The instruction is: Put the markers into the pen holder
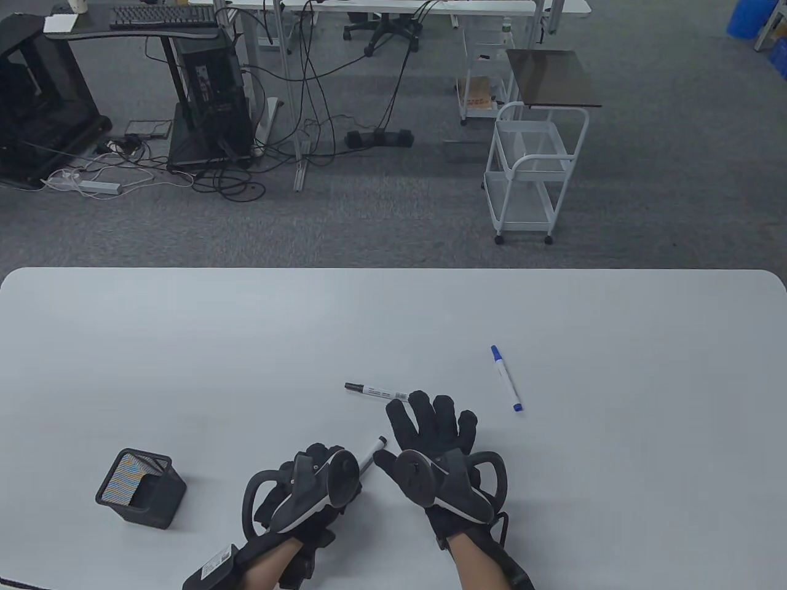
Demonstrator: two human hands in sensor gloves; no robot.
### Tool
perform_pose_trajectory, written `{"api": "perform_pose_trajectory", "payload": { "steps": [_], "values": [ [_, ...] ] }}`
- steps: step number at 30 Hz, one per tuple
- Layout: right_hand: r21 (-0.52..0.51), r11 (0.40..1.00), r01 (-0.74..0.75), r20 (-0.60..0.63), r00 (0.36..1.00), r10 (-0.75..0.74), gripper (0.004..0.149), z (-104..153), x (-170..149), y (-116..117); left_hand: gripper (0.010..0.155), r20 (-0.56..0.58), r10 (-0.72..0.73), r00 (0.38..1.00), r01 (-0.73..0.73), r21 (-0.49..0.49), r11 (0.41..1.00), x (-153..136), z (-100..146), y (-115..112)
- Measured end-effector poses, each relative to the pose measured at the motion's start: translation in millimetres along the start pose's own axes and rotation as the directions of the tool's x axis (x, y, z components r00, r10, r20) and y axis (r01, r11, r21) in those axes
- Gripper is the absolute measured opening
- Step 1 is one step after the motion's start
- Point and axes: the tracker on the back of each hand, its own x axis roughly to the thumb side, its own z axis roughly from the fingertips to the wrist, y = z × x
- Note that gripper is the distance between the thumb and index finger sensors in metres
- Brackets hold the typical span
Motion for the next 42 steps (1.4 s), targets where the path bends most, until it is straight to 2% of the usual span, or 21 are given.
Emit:
{"api": "perform_pose_trajectory", "payload": {
  "steps": [6,13,23,33,37,42],
  "values": [
    [0.0,1.0,0.006,-0.004,1.0,-0.006,0.075,0,-2,-1,0.07,-0.067,-0.065,0.996,0.057,-0.109,0.992,12,-9,-14],
    [0.006,1.0,0.009,-0.01,1.0,-0.009,0.075,0,-4,0,0.066,-0.102,-0.067,0.993,0.05,-0.157,0.986,10,-18,-17],
    [0.013,1.0,0.009,-0.001,1.0,-0.009,0.075,-1,-3,3,0.052,-0.093,-0.041,0.995,0.029,-0.129,0.991,7,-19,-18],
    [0.002,1.0,0.017,-0.006,1.0,-0.017,0.075,0,-5,0,0.051,-0.045,0.002,0.999,-0.005,-0.069,0.998,-1,-16,-17],
    [-0.011,1.0,0.024,-0.008,1.0,-0.024,0.075,1,-6,-3,0.051,-0.024,0.028,0.999,-0.028,-0.006,1.0,-10,-7,-3],
    [-0.022,0.999,0.03,-0.009,0.999,-0.031,0.075,1,-7,-5,0.052,-0.014,0.023,1.0,-0.022,0.081,0.996,-32,13,33]
  ]
}}
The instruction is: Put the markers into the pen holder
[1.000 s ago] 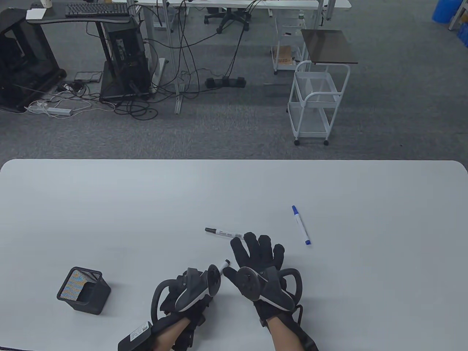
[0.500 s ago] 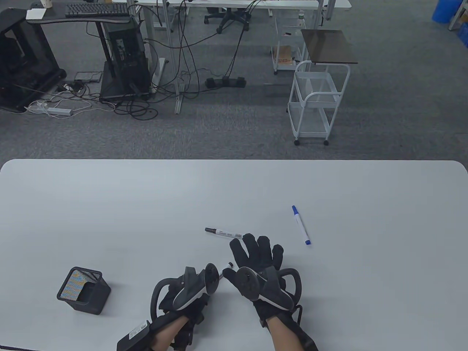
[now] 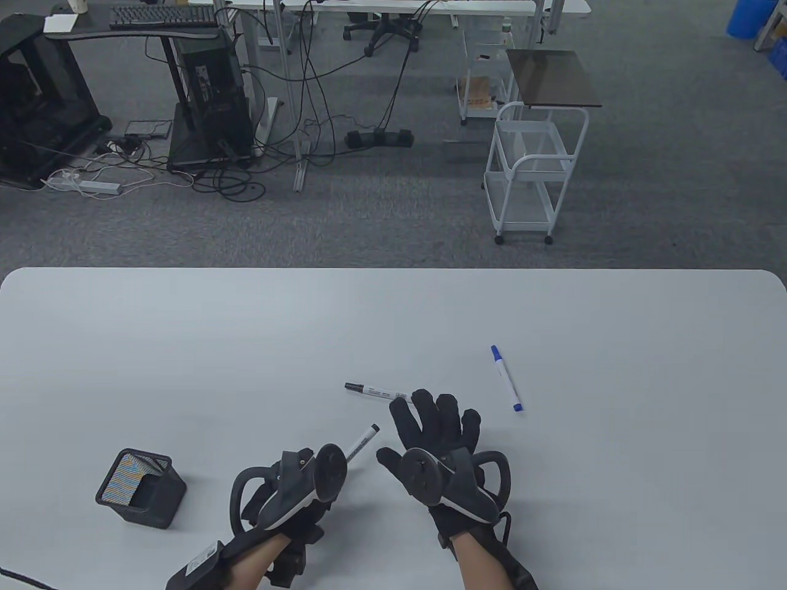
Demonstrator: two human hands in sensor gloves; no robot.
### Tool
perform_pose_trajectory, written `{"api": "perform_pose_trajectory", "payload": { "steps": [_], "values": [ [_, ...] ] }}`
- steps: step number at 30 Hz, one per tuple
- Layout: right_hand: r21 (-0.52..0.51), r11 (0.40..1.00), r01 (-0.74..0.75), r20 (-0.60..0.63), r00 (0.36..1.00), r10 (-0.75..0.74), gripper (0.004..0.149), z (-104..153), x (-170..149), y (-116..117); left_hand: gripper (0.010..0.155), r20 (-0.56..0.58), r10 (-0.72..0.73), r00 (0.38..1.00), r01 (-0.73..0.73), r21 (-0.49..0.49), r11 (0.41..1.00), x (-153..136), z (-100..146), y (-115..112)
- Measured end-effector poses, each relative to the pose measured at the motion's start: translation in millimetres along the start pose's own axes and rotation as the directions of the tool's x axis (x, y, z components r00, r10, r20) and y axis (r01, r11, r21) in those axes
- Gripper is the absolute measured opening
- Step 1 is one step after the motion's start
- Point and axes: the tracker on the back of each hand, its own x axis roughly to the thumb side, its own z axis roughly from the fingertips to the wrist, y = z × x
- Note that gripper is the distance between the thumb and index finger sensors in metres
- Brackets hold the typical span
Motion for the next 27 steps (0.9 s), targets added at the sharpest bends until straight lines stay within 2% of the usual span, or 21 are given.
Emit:
{"api": "perform_pose_trajectory", "payload": {
  "steps": [8,12,17,21,27],
  "values": [
    [0.001,1.0,0.0,0.015,1.0,0.0,0.075,0,4,0,0.051,-0.035,-0.027,0.999,0.028,0.02,0.999,-47,19,63],
    [0.007,1.0,0.011,0.025,1.0,-0.011,0.075,0,6,1,0.05,-0.078,-0.11,0.991,0.11,-0.005,0.994,-80,28,100],
    [0.013,1.0,-0.001,0.031,1.0,0.0,0.075,0,8,1,0.048,-0.164,-0.21,0.964,0.209,-0.026,0.978,-120,37,132],
    [0.012,1.0,0.008,0.025,1.0,-0.009,0.075,0,6,0,0.047,-0.217,-0.293,0.931,0.282,-0.082,0.956,-147,41,141],
    [0.016,1.0,0.01,0.018,1.0,-0.011,0.075,0,6,-1,0.046,-0.227,-0.429,0.875,0.382,-0.223,0.897,-169,48,132]
  ]
}}
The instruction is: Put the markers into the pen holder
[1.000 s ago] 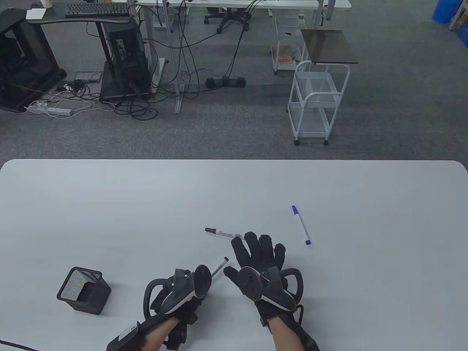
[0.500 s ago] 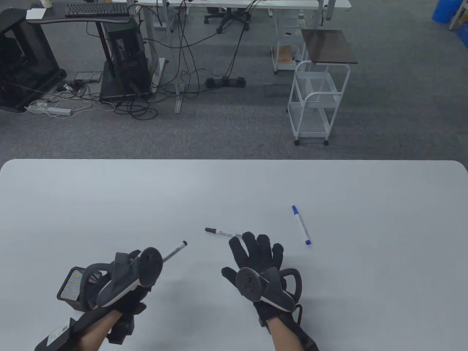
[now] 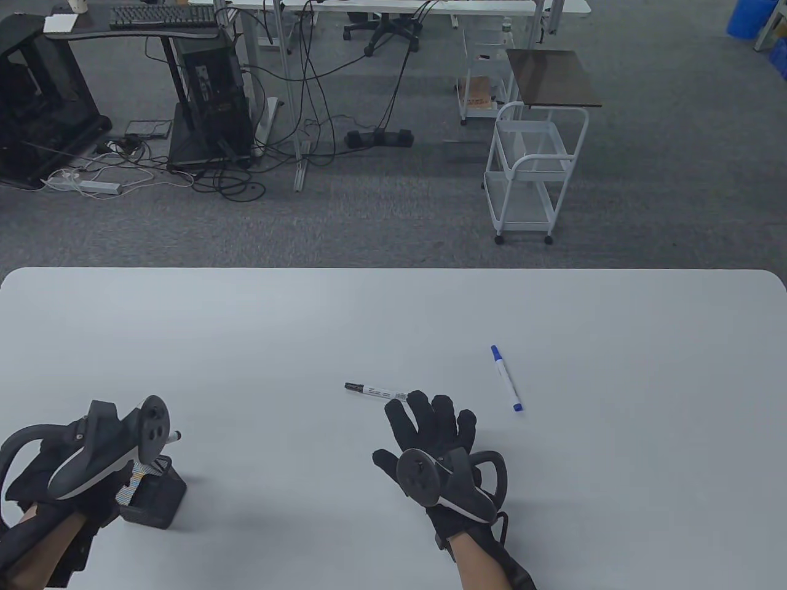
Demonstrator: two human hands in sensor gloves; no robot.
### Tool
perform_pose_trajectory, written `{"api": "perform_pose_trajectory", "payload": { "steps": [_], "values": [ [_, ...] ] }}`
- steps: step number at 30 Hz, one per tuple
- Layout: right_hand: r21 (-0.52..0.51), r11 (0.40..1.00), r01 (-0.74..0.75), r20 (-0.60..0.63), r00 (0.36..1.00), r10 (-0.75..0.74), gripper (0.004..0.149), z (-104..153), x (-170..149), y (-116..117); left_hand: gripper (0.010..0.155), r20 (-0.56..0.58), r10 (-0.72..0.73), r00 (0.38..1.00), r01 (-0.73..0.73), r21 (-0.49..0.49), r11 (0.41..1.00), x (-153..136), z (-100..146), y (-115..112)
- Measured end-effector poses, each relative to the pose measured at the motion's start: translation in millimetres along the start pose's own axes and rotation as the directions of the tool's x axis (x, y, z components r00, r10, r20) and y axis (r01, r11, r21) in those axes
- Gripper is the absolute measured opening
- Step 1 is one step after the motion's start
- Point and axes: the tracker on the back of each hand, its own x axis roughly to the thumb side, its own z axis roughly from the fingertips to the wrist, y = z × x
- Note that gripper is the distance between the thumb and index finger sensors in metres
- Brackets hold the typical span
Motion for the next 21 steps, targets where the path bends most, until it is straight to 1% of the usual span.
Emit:
{"api": "perform_pose_trajectory", "payload": {
  "steps": [8,16,21],
  "values": [
    [0.006,1.0,-0.002,0.003,1.0,0.002,0.075,0,1,-1,0.046,0.011,-0.074,0.997,0.075,-0.074,0.994,-5,-4,-20],
    [0.012,1.0,-0.004,0.006,1.0,0.004,0.075,0,1,-2,0.046,0.037,-0.1,0.994,0.105,-0.158,0.982,6,-20,-46],
    [0.02,1.0,-0.006,0.007,1.0,0.006,0.075,0,2,-1,0.045,0.05,-0.103,0.993,0.111,-0.179,0.978,11,-31,-56]
  ]
}}
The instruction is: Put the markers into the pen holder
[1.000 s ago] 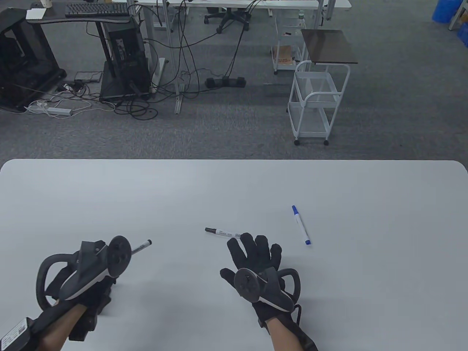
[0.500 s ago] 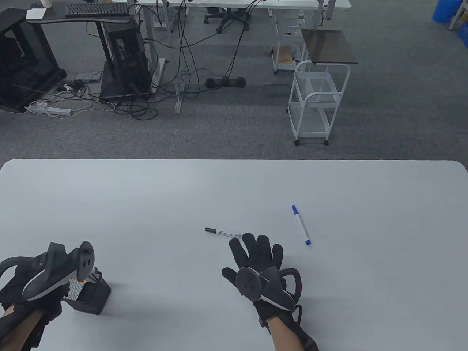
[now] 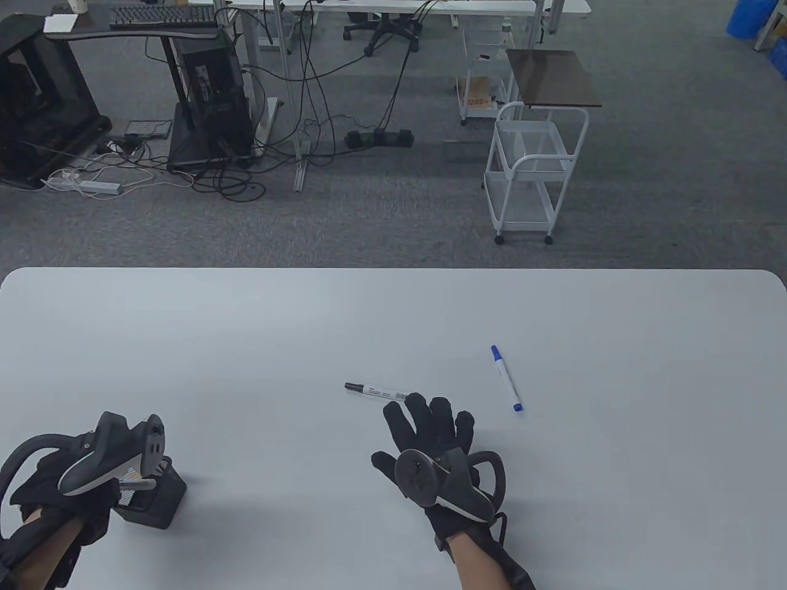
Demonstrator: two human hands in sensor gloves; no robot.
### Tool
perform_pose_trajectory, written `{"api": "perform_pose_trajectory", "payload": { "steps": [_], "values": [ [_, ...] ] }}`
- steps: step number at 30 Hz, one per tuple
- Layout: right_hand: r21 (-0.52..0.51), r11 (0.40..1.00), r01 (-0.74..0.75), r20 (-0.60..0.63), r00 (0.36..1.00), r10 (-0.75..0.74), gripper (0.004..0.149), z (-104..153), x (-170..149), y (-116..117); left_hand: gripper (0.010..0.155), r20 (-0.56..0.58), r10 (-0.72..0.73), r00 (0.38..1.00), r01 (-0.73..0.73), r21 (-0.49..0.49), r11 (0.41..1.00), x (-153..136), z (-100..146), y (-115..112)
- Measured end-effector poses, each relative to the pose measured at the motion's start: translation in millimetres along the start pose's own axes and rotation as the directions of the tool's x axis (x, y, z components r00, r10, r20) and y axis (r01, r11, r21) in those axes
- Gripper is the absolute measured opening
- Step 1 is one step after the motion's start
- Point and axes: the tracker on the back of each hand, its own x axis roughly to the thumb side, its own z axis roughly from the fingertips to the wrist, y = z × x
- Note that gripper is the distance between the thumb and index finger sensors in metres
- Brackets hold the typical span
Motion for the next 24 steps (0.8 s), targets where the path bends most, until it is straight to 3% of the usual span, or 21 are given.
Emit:
{"api": "perform_pose_trajectory", "payload": {
  "steps": [24],
  "values": [
    [0.012,1.0,-0.014,-0.005,1.0,0.014,0.075,0,1,0,0.042,0.056,0.0,0.998,0.001,-0.009,1.0,16,-22,-17]
  ]
}}
